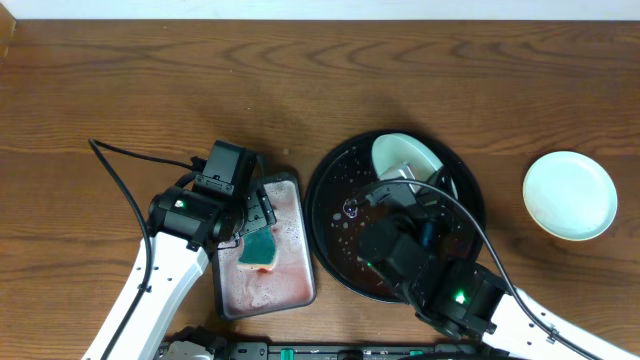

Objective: Clean dirty plates on tray and stack at the side

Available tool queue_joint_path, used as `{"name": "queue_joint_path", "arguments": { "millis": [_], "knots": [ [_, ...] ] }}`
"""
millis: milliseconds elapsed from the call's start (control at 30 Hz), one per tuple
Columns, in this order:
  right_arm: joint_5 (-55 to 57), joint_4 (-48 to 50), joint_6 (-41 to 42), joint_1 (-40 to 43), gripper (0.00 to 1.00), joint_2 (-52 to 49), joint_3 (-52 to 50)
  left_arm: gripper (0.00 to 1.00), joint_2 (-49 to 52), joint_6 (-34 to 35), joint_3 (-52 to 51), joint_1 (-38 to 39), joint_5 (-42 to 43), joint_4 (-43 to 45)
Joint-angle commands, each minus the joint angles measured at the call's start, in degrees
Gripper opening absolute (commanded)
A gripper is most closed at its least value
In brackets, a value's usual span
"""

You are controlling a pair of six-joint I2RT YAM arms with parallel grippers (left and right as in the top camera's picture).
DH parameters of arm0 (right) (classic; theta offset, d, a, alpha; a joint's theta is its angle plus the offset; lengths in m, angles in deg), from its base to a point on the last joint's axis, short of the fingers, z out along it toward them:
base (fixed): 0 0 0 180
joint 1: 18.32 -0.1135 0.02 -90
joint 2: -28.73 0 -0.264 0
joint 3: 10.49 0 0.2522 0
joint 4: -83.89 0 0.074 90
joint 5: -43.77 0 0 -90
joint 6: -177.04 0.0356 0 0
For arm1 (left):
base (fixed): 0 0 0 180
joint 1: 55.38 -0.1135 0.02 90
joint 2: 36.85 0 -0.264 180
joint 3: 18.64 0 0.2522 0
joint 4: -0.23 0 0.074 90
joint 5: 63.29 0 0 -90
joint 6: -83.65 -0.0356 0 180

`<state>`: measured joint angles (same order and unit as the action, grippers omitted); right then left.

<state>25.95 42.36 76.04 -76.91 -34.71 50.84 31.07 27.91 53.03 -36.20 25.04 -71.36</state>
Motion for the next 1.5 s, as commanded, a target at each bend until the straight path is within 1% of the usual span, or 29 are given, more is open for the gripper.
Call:
{"name": "queue_joint_path", "arguments": {
  "millis": [0, 67, 100, 200, 1467],
  "knots": [
    [2.4, 0.1, -1.5, 1.1, 0.01, 0.7, 0.7, 0.81, -0.1, -0.4, 0.6, -0.3, -0.2, -0.1],
    [0.9, 1.2, -0.2, 1.7, 0.01, 0.7, 0.7, 0.81, -0.1, -0.4, 0.6, -0.3, -0.2, -0.1],
    [-0.5, 1.2, -1.2, 1.6, 0.01, 0.7, 0.7, 0.81, -0.1, -0.4, 0.6, -0.3, -0.2, -0.1],
    [1.3, 1.3, -1.9, 1.8, 0.01, 0.7, 0.7, 0.81, -0.1, -0.4, 0.6, -0.3, -0.2, -0.1],
    [0.9, 1.2, -1.7, 1.9, 0.01, 0.7, 0.7, 0.81, -0.1, -0.4, 0.6, -0.3, -0.2, -0.1]
  ]
}}
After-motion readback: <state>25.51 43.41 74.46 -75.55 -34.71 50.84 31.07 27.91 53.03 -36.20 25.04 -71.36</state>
